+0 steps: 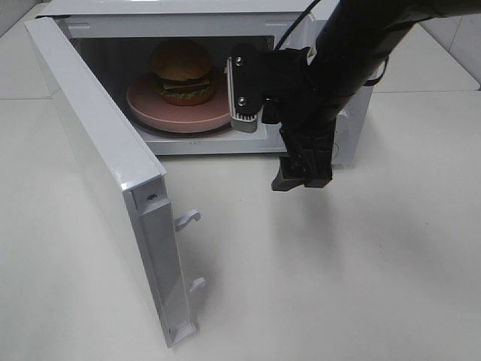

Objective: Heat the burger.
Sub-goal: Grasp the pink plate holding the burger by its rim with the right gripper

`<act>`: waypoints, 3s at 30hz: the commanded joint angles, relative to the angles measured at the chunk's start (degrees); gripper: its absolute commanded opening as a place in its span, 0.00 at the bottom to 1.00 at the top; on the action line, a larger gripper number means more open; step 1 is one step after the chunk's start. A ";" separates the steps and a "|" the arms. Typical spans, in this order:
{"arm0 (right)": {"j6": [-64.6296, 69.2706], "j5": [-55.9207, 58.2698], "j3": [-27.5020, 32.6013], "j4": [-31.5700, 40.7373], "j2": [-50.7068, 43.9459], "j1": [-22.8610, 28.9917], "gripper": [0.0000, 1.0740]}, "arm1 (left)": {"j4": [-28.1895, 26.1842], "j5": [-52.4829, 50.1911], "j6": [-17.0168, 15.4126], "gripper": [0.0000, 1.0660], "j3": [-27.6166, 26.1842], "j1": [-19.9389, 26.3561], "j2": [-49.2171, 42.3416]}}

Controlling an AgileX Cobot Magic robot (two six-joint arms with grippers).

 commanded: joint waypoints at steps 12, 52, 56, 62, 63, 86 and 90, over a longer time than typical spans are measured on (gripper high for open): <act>-6.76 6.02 -13.01 -0.29 11.97 2.52 0.81 | 0.06 -0.06 -0.06 0.94 0.17 0.11 -0.52; -0.46 12.78 -47.33 3.27 35.64 2.69 0.73 | 0.06 -0.06 -0.06 0.94 0.17 0.11 -0.52; -0.46 11.63 -47.33 3.21 35.92 2.69 0.73 | 0.06 -0.06 -0.06 0.94 0.17 0.11 -0.52; -0.40 9.22 -47.33 3.21 35.98 2.69 0.73 | 0.06 -0.06 -0.06 0.94 0.17 0.11 -0.52; -0.40 8.54 -47.33 3.21 35.98 2.69 0.73 | 0.06 -0.06 -0.06 0.94 0.17 0.11 -0.52; 2.46 3.32 -47.33 -0.34 36.50 2.52 0.73 | 0.06 -0.06 -0.06 0.94 0.17 0.11 -0.52; 2.35 2.01 -47.33 -0.34 36.96 2.52 0.73 | 0.06 -0.06 -0.06 0.94 0.17 0.11 -0.52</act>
